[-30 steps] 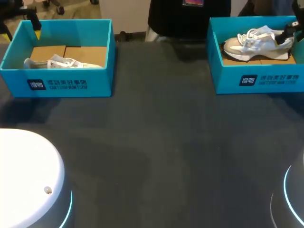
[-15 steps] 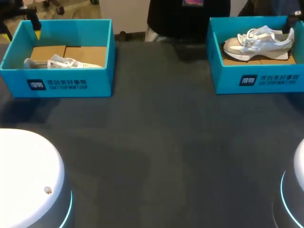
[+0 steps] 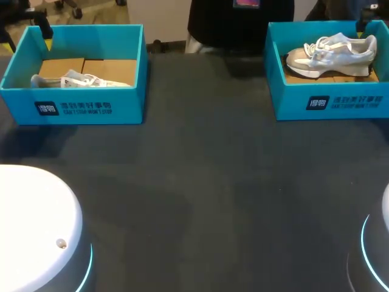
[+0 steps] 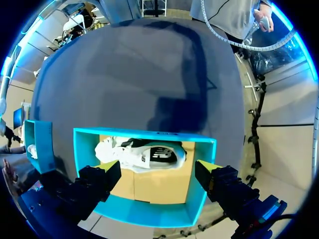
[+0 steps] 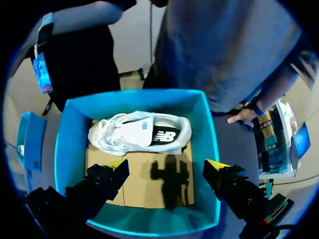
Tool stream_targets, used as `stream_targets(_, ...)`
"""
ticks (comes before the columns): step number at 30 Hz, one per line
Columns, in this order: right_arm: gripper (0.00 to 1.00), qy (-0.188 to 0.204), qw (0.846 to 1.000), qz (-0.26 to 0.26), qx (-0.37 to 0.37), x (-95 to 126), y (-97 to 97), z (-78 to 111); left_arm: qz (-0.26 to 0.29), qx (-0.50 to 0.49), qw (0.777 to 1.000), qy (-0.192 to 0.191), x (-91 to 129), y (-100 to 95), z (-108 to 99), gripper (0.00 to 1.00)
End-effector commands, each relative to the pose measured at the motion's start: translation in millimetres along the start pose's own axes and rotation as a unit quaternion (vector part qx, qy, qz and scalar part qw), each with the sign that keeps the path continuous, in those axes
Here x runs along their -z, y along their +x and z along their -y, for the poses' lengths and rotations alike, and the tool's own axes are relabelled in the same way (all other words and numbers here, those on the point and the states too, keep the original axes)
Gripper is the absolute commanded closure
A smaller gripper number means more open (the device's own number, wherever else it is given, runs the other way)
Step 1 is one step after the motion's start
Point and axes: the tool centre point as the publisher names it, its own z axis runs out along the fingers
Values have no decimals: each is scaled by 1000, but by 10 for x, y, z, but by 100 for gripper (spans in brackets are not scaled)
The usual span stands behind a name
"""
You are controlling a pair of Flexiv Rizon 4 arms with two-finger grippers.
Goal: Take the shoe out of the shoebox, open the shoe tongue, remove and reinsert the insole, then place the shoe into the shoebox
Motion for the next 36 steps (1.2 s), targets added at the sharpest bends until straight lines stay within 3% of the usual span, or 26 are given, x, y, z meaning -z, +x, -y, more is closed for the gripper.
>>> stream_targets(1, 0, 8, 1000, -8, 0, -58, -53, -65, -1, 0, 1000, -1, 0, 0, 5, 0)
stream_targets(9, 0, 8, 1000, -8, 0, -58, -53, -65, -1, 0, 1000, -1, 0, 0, 5, 0)
stream_targets(19, 0, 45, 999, 9, -27, -447, -26, -319, -1, 0, 1000, -1, 0, 0, 5, 0)
stream_targets(23, 0, 49, 998, 1, -34, -476, -59, -358, -1, 0, 1000, -1, 0, 0, 5, 0)
stream_targets(24, 6, 55, 998, 2, -33, -480, -68, -362, -1, 0, 1000, -1, 0, 0, 5, 0)
stream_targets(25, 19, 57, 998, 2, -34, -487, -78, -363, -1, 0, 1000, -1, 0, 0, 5, 0)
stream_targets(29, 25, 69, 997, 5, -40, -530, -122, -367, -1, 0, 1000, -1, 0, 0, 5, 0)
stream_targets(31, 51, 66, 997, 8, -49, -547, -141, -372, -1, 0, 1000, -1, 0, 0, 5, 0)
stream_targets(32, 55, 70, 996, 12, -49, -568, -146, -373, -1, 0, 1000, -1, 0, 0, 5, 0)
stream_targets(36, 49, 83, 995, 14, -50, -680, -163, -380, -1, 0, 1000, -1, 0, 0, 5, 0)
